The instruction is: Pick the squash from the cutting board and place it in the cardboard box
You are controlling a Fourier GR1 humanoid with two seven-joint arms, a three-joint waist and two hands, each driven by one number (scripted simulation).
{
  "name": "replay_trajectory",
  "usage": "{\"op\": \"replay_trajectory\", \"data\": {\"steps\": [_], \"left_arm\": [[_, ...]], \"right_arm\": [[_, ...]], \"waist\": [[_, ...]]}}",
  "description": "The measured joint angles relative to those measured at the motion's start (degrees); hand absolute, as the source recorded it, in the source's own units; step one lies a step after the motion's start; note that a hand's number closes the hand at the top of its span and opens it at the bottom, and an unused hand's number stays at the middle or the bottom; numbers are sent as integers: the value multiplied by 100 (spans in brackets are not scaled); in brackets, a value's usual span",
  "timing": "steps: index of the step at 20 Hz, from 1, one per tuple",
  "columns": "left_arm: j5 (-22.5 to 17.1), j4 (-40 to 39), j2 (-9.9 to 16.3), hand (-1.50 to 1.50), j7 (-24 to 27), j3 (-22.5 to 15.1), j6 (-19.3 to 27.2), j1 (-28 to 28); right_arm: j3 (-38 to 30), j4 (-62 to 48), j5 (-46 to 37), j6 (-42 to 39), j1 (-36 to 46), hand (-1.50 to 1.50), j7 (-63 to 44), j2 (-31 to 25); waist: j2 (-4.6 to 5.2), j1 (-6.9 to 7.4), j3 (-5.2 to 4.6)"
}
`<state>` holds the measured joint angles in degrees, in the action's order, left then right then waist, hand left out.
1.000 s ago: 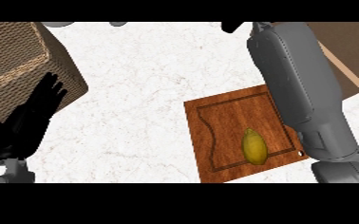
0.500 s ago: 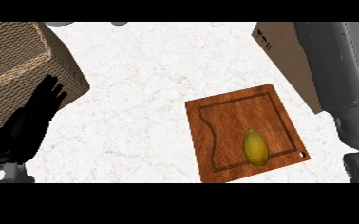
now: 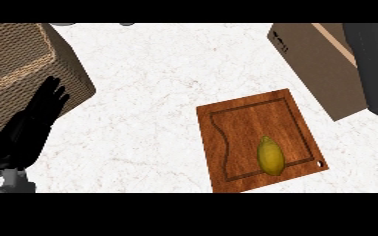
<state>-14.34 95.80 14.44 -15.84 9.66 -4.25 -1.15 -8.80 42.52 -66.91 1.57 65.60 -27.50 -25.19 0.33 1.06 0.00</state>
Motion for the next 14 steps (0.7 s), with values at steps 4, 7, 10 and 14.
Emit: {"op": "replay_trajectory", "data": {"steps": [4, 7, 10, 14], "left_arm": [[76, -55, -81, 0, -59, -48, 83, -145], [40, 47, -70, 0, -121, -31, 43, -113], [91, -77, -85, 0, -41, -30, 30, -187], [6, -112, -17, 0, -50, 39, -81, -193]], "right_arm": [[-159, -416, 102, 374, -83, 150, 435, -112], [-308, -860, 176, 653, -100, 150, 745, -219], [-456, -1258, 297, 870, -243, 150, 1067, -258], [-698, -1797, 484, 797, -273, -150, 1040, -274]], "waist": [[1, -8, 1], [8, 22, 1], [21, 27, 2], [14, 79, -14]]}}
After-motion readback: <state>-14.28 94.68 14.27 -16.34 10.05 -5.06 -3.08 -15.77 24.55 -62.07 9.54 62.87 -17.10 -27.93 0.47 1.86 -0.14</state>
